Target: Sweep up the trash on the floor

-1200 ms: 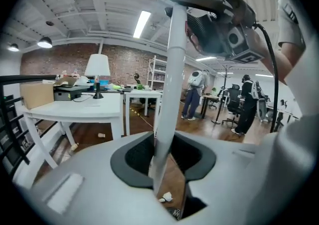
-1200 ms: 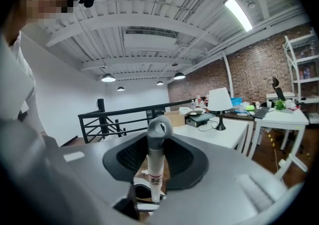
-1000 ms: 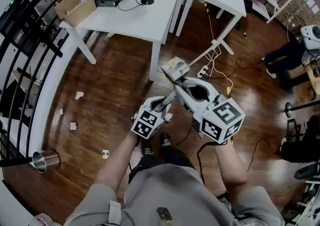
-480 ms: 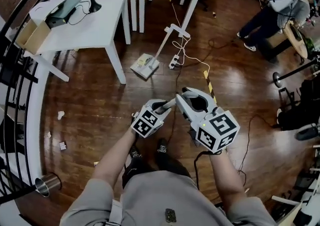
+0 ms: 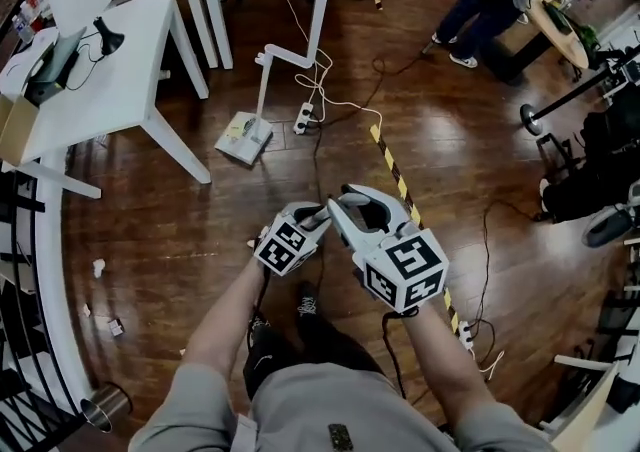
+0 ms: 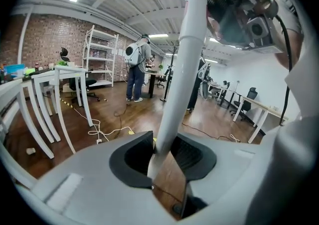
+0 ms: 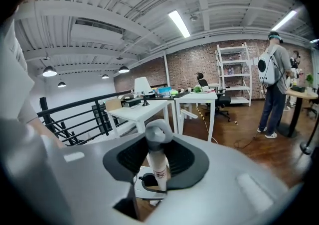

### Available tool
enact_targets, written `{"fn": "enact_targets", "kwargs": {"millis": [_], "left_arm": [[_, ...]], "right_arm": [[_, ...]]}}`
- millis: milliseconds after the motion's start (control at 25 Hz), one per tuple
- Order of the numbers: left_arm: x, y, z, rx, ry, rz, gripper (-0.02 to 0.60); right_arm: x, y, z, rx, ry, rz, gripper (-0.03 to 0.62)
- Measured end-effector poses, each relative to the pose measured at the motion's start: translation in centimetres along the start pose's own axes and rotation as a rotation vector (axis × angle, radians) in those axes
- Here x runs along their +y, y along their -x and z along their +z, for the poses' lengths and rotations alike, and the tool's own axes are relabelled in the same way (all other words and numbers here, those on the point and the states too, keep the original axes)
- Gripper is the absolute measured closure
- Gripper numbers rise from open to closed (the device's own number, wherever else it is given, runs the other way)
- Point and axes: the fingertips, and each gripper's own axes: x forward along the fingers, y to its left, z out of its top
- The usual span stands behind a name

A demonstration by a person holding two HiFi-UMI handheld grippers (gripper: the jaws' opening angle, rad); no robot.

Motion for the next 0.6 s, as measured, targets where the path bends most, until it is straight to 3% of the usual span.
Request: {"fn": "enact_targets", "kwargs": {"millis": [320,600], "left_arm": [[1.4,-3.0,-4.1,0.06,0.072,0.03,0.459],[2.3,-0.2,-6.3,0.093,0.107,0.077,0.459]], "right_arm": [[-2.9,-1.6,-4.7,0.057,-0.116,-0.025,0.493],[-0.3,-3.2,-4.9,0.088,-0.151,0.05,0.488]]}}
